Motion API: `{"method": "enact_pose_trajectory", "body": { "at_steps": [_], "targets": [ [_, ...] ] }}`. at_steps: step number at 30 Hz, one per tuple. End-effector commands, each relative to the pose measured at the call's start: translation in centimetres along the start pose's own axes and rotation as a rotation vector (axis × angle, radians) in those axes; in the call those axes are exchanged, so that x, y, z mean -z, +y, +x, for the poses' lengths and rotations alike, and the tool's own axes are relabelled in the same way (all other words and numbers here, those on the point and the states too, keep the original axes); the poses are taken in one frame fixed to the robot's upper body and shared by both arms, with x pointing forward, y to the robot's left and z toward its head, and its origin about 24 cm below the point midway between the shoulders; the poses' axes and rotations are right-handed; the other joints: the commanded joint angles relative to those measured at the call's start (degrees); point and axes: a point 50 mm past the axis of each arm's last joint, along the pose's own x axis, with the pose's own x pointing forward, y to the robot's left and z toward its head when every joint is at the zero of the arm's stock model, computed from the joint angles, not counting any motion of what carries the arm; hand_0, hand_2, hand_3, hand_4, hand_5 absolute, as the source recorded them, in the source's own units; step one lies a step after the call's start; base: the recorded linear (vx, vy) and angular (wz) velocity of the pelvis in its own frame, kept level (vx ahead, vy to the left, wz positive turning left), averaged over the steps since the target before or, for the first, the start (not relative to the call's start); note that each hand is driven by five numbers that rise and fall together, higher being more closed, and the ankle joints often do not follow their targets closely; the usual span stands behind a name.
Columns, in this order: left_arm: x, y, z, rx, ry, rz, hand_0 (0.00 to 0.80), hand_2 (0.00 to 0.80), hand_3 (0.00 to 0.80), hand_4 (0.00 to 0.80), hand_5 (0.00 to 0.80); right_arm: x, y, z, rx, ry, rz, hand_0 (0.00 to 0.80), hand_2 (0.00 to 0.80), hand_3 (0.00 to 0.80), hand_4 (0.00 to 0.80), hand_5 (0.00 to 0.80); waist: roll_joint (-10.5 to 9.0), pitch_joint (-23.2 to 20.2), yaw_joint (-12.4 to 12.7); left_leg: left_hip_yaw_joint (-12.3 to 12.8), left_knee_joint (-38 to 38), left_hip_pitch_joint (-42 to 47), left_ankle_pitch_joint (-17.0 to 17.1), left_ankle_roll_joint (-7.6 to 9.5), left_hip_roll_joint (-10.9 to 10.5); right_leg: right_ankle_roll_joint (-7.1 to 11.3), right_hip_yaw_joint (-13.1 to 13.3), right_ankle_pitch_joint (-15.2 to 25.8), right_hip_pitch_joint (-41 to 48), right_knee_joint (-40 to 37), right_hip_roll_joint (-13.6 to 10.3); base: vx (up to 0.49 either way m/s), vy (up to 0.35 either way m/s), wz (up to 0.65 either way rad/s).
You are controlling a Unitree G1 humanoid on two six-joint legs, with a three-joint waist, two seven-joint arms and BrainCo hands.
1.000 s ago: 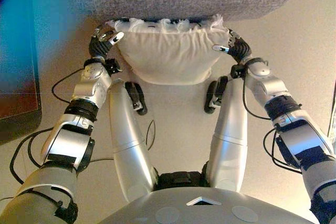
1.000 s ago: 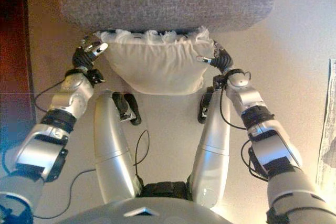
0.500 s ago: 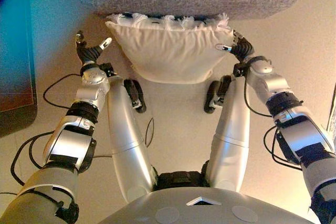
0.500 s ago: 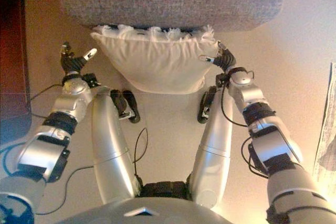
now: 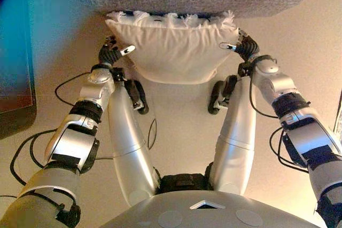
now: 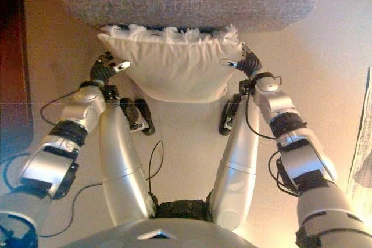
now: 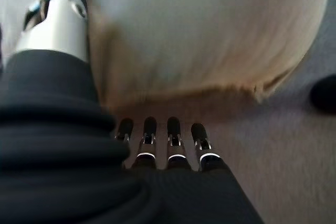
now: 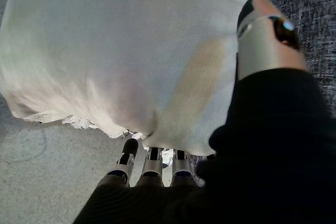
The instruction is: Pick up the cushion and take it to the sofa
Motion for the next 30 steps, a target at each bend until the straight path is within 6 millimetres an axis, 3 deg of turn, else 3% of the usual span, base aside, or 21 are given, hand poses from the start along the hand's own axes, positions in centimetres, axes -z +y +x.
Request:
{"method": "enact_pose_trajectory", "body": {
  "at_steps": [1,13,14,15,16,20,26,30],
  "targets": [
    [-2.5,0.2,0.4,0.044,-0.045,-0.055,0.0,0.0,0.0,0.0,0.0,-1.9,0.9,0.4,-0.038,-0.049,0.024,0.0,0.0,0.0,0.0,0.0,0.74,0.54,-0.53,0.37,-0.29,0.62,-4.46,-0.59,2.09,1.12,1.25,6.27,0.81,-7.06,-2.34,-0.011,0.001,-0.12],
    [-3.9,-0.8,0.9,0.024,-0.031,-0.162,0.0,0.0,0.0,0.0,0.0,-1.7,2.4,0.7,-0.105,0.017,0.051,0.0,0.0,0.0,0.0,0.0,-0.34,0.89,-1.57,-0.48,0.38,-1.35,-2.99,-0.77,2.65,1.39,2.51,8.61,-0.74,-7.76,-1.82,-0.01,0.004,-0.06],
    [-4.2,-1.1,1.0,0.038,-0.044,-0.155,0.577,0.577,0.577,0.577,0.577,-1.7,2.6,0.7,-0.108,0.027,0.023,0.0,0.0,0.0,0.0,0.0,-0.43,0.9,-1.59,-0.5,0.33,-1.53,-2.88,-0.81,2.62,1.43,2.55,8.85,-0.87,-8.01,-1.75,-0.038,-0.01,-0.07],
    [-4.6,-1.5,1.0,0.059,-0.062,-0.151,0.8,0.8,0.8,0.8,0.8,-1.7,2.8,0.8,-0.099,0.041,-0.012,0.248,0.248,0.248,0.248,0.248,-0.52,0.9,-1.64,-0.4,0.13,-1.62,-2.68,-0.77,2.66,1.47,2.55,9.12,-0.88,-8.37,-1.74,-0.036,-0.013,-0.07],
    [-5.1,-1.8,1.0,0.077,-0.078,-0.149,0.8,0.8,0.8,0.8,0.8,-1.7,2.7,0.9,-0.089,0.056,-0.047,0.8,0.8,0.8,0.8,0.8,-0.56,0.91,-1.63,-0.37,-0.08,-1.7,-2.55,-0.81,2.72,1.52,2.56,9.31,-1.0,-8.64,-1.8,-0.033,-0.006,-0.05],
    [-6.1,-3.2,0.9,0.131,-0.126,-0.162,0.8,0.8,0.8,0.8,0.8,-1.4,2.7,1.0,-0.071,0.102,-0.161,0.8,0.8,0.8,0.8,0.8,-0.34,0.92,-1.42,-0.3,-0.46,-1.86,-2.16,-0.71,2.79,1.58,2.72,9.97,-1.11,-9.32,-1.82,-0.006,0.002,-0.01],
    [-6.8,-4.0,0.7,0.165,-0.175,-0.161,0.8,0.8,0.8,0.8,0.8,-2.9,4.1,1.3,-0.043,0.028,-0.139,0.8,0.8,0.8,0.8,0.8,-0.2,0.92,-1.17,-0.27,-2.16,-0.59,-1.47,-1.41,2.68,1.93,2.52,10.42,0.42,-10.86,-1.31,-0.004,-0.001,-0.05],
    [-7.9,-4.5,0.4,0.207,-0.261,-0.139,0.8,0.8,0.8,0.8,0.8,-4.1,4.8,1.4,-0.011,-0.049,-0.111,0.8,0.8,0.8,0.8,0.8,-0.26,0.88,-1.15,1.19,-8.04,4.13,-0.64,-2.16,3.25,2.37,0.48,11.29,5.54,-16.98,-0.64,-0.033,-0.019,-0.05]
  ]
}}
